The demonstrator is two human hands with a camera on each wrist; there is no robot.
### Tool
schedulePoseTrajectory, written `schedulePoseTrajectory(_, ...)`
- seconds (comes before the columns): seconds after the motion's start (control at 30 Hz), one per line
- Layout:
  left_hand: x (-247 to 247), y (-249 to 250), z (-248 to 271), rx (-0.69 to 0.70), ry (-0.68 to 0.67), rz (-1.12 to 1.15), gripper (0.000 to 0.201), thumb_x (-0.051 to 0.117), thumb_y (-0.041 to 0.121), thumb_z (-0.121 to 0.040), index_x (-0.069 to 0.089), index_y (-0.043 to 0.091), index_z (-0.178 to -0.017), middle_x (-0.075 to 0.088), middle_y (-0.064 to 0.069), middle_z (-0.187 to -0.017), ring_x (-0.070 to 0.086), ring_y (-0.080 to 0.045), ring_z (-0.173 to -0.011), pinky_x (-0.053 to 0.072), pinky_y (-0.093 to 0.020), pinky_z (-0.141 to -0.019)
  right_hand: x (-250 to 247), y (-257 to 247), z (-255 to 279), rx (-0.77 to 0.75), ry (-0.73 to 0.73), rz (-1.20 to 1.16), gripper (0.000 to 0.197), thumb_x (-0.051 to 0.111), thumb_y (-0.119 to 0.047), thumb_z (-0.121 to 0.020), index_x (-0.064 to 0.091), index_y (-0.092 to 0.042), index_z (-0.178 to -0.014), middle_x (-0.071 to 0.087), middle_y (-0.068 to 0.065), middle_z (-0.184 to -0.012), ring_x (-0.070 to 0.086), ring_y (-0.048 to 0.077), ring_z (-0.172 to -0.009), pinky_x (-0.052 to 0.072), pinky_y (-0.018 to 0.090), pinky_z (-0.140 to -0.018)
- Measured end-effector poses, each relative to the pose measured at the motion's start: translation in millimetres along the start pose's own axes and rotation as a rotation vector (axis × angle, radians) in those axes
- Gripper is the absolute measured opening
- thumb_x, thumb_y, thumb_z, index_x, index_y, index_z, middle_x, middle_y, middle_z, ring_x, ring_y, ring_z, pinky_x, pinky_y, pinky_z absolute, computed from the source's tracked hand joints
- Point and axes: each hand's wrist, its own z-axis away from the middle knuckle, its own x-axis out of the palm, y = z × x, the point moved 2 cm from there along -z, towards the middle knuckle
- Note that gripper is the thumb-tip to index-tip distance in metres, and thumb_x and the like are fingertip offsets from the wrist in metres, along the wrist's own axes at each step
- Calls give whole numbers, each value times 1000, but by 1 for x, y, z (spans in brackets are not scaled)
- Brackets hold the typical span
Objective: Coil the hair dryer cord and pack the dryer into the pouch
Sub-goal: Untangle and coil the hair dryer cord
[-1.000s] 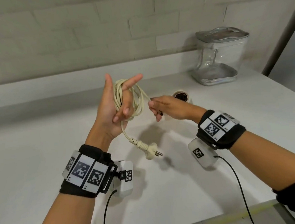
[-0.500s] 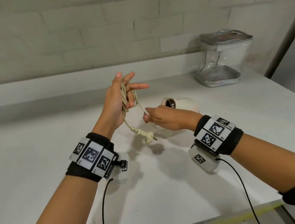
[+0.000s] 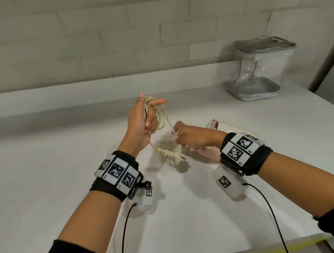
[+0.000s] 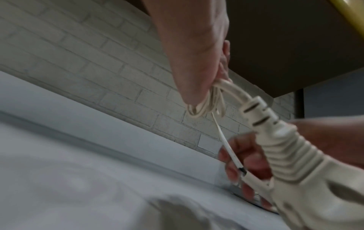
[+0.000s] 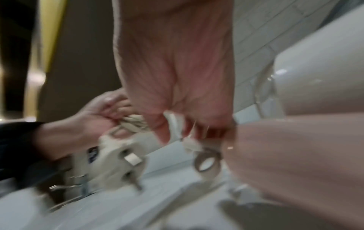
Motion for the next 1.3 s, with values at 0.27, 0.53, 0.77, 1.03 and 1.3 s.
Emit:
schedulePoseTrajectory(0.27, 8, -6, -6, -5, -57, 137, 59, 17, 36, -101, 62, 0, -87, 24, 6, -23, 20, -4, -18, 14, -9, -26, 26, -28, 35, -213, -76, 133, 45, 63, -25, -84, 36, -8, -115, 58, 11, -102, 57, 26, -94, 48, 40, -83)
schedulePoseTrajectory(0.53, 1, -9, -3, -24, -140, 206, 68, 22, 44, -98, 53, 19, -43, 26, 7, -21, 21, -5, -17, 22, -13, -30, -25, -36, 49, -427, 132, 77, 12, 61, -8, -84, 64, -13, -94, 66, 5, -73, 58, 4, -49, 54, 26, -55)
schedulePoseTrajectory(0.77, 19, 6, -4, -59, -306, 269, 74, 21, 45, -96, 35, 18, -28, 27, 6, -18, 25, -7, -15, 24, -17, -34, -44, -16, 15, -348, 328, -933, 11, 64, 1, -80, 61, -9, -80, 53, 1, -63, 46, 5, -45, 41, 15, -47)
schedulePoseTrajectory(1.03, 23, -1, -5, -75, -301, 320, 78, 19, 44, -97, 36, 17, -26, 28, 6, -18, 25, -7, -15, 19, -18, -32, -25, -14, -16, -321, 202, -1059, 17, 66, -27, -79, 54, -16, -79, 57, 4, -75, 55, 18, -73, 52, 30, -71)
schedulePoseTrajectory(1.3, -4, -8, -11, -184, 27, -105, 37, 56, 33, -89, 54, 10, -61, 45, 1, -38, 45, -9, -34, 52, -23, -51, -20, -16, -18, -269, 272, -1083, 25, 59, 8, -81, 46, -12, -73, 61, 2, -53, 60, 14, -50, 53, 27, -50)
